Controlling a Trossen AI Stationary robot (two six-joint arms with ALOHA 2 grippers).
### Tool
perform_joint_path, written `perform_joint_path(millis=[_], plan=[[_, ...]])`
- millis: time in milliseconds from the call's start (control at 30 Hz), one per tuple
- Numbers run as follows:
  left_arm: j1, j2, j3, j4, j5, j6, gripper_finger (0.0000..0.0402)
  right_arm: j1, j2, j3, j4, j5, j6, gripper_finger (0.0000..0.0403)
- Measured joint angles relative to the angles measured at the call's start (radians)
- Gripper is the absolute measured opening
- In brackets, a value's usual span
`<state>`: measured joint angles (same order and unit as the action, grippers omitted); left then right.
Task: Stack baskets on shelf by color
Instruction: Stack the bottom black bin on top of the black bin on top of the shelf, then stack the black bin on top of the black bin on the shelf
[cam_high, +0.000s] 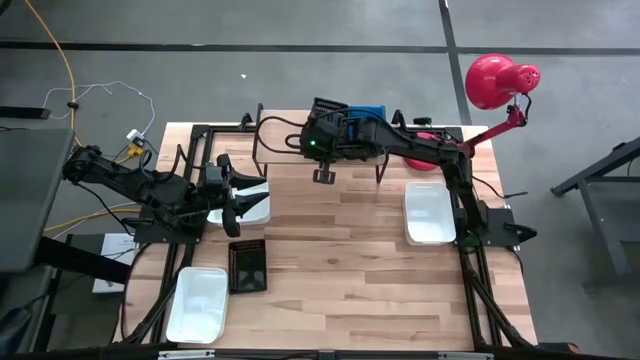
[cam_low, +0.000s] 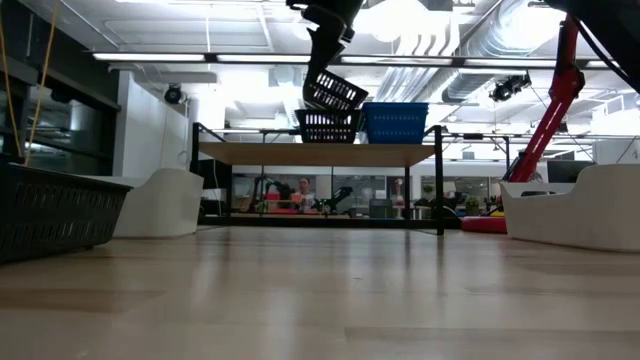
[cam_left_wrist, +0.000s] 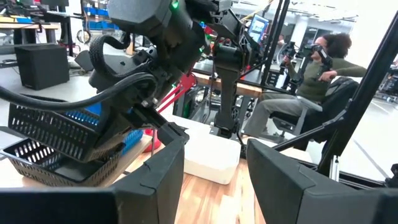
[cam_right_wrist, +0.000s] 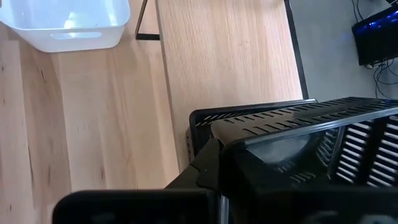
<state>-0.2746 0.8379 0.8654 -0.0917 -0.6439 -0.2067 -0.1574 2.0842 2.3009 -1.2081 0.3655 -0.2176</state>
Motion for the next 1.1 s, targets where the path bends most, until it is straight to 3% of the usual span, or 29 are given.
perform_joint_path(millis=[533, 767, 900, 1100], plan=[[0.000, 0.000, 0.000, 0.000, 0.003, 0.000, 0.0161, -0.026, -0.001, 0.000, 0.005, 0.017, 0.019, 0.0143], [0.000, 0.000, 0.000, -0.016, 0.003, 0.001, 0.0161, -0.033, -0.048, 0.003, -0.011, -0.007, 0.011, 0.0153], [0.000, 0.000, 0.000, -0.030, -0.008, 0.001, 0.0161, -0.039, -0.085, 0.004, -0.032, -0.081, 0.031, 0.0153], [0.064, 0.032, 0.016, 0.002, -0.197, -0.096, 0.0161, -0.078, -0.111, 0.003, -0.120, -0.145, 0.098, 0.0153]])
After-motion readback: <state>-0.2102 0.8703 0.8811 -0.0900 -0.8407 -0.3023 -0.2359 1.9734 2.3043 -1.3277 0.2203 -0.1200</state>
